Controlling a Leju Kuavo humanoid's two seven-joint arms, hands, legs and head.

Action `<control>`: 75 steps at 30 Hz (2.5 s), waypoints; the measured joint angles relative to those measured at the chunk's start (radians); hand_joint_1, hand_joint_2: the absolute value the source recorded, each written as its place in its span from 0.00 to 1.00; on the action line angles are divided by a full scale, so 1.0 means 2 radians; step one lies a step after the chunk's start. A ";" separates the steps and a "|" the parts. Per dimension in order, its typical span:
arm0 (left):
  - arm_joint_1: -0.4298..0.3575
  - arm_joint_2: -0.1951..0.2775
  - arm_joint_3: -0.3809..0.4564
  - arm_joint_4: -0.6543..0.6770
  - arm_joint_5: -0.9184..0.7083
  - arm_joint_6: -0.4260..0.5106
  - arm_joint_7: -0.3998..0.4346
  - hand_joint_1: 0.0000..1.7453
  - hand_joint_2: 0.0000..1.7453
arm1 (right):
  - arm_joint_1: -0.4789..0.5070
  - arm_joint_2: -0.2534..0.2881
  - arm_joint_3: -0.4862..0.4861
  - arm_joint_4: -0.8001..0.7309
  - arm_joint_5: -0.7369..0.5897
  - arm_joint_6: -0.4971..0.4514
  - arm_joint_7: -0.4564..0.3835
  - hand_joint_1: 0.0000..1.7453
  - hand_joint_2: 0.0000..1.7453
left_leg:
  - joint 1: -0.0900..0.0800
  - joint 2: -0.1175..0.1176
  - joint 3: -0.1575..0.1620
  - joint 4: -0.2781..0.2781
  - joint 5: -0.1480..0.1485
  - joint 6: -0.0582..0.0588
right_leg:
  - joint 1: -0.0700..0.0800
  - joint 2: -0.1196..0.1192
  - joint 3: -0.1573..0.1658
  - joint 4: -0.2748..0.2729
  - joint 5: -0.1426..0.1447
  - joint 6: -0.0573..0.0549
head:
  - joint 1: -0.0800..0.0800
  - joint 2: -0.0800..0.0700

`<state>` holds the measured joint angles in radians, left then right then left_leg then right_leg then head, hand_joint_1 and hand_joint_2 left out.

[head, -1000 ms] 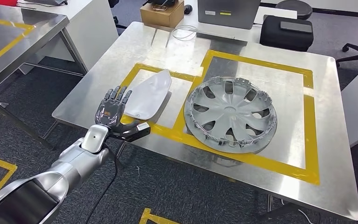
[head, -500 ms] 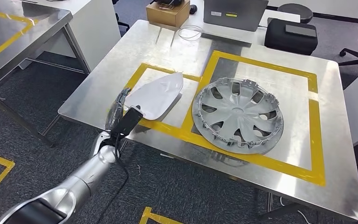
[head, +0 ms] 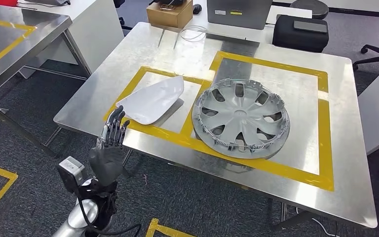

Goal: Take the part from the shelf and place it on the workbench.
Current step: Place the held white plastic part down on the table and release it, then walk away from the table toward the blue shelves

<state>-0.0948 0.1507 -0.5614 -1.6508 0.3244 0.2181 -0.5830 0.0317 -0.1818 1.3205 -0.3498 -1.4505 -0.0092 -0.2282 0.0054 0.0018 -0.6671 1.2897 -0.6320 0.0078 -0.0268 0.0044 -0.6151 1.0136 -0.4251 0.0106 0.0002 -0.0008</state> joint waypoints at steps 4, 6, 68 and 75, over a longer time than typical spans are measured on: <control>0.033 0.022 -0.002 -0.042 0.000 -0.024 -0.012 0.00 0.00 | 0.000 0.004 0.012 -0.009 0.000 -0.003 0.008 0.00 0.00 | -0.003 0.000 0.074 -0.105 0.036 0.013 | 0.005 0.001 -0.009 0.000 0.011 0.000 | 0.000 0.000; 0.047 0.030 -0.002 -0.058 -0.004 -0.035 -0.014 0.00 0.00 | -0.001 0.006 0.016 -0.012 -0.002 -0.005 0.010 0.00 0.00 | -0.007 0.000 0.094 -0.142 0.045 0.018 | 0.005 0.000 -0.010 -0.001 0.016 0.004 | 0.001 0.000; 0.036 -0.056 0.101 0.673 -0.060 0.100 0.203 0.00 0.00 | -0.053 0.038 0.016 0.098 -0.006 -0.008 0.020 0.00 0.00 | 0.009 -0.004 0.094 -0.138 0.062 -0.007 | 0.003 -0.004 0.017 -0.017 0.006 0.009 | 0.001 0.000; 0.022 -0.056 0.099 0.687 -0.077 0.122 0.202 0.00 0.00 | -0.060 0.046 0.016 0.094 -0.008 -0.005 0.019 0.00 0.00 | 0.002 -0.002 0.072 -0.156 0.085 0.025 | 0.001 -0.005 -0.011 0.027 -0.024 0.016 | 0.002 0.000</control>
<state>-0.0511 0.0389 -0.3629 -0.2759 0.1699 0.4614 -0.1798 -0.0887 -0.0893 1.3531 -0.1612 -1.4657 -0.0192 -0.1897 0.0097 -0.0013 -0.5234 0.9777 -0.4616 0.0568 -0.0247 -0.0048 -0.6370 1.0674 -0.4740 0.0416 0.0051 -0.0008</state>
